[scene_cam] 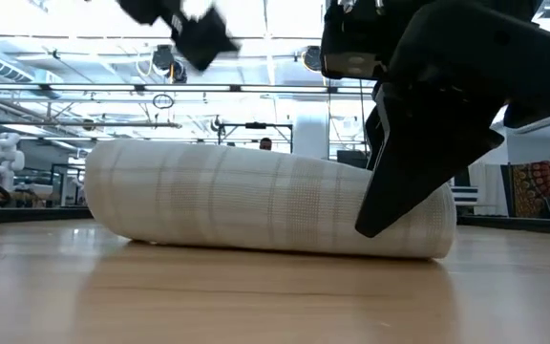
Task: Roll towel
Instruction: Roll the white towel
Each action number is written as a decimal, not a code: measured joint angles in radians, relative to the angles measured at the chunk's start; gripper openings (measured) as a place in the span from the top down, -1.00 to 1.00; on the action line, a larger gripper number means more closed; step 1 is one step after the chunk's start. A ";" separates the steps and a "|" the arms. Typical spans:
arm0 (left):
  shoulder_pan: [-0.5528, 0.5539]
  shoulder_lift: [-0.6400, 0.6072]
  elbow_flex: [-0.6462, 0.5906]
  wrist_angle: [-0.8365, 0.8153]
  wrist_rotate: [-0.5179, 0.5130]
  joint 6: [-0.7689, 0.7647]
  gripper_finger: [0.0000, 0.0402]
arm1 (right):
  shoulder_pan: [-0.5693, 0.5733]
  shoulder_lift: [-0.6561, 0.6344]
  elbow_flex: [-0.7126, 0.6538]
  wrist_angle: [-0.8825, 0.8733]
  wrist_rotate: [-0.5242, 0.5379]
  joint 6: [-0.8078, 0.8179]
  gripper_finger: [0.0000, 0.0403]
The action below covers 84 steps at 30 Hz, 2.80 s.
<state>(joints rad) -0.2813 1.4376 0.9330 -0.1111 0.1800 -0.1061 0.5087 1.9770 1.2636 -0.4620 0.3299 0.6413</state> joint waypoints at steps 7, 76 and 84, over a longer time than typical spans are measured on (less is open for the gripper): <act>-0.143 0.076 -0.199 0.412 -0.219 0.113 -0.30 | 0.000 0.000 -0.001 0.002 -0.016 0.002 -0.48; -0.107 0.297 -0.530 1.004 -0.372 -0.126 0.99 | -0.031 0.243 -0.368 1.511 0.301 -0.229 0.99; -0.118 0.388 -0.532 1.147 -0.383 -0.124 0.99 | -0.023 0.248 -0.370 1.497 0.301 -0.238 1.00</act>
<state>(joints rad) -0.3997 1.8259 0.4007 1.0361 -0.2029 -0.2305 0.4853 2.2246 0.8940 1.0350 0.6308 0.4030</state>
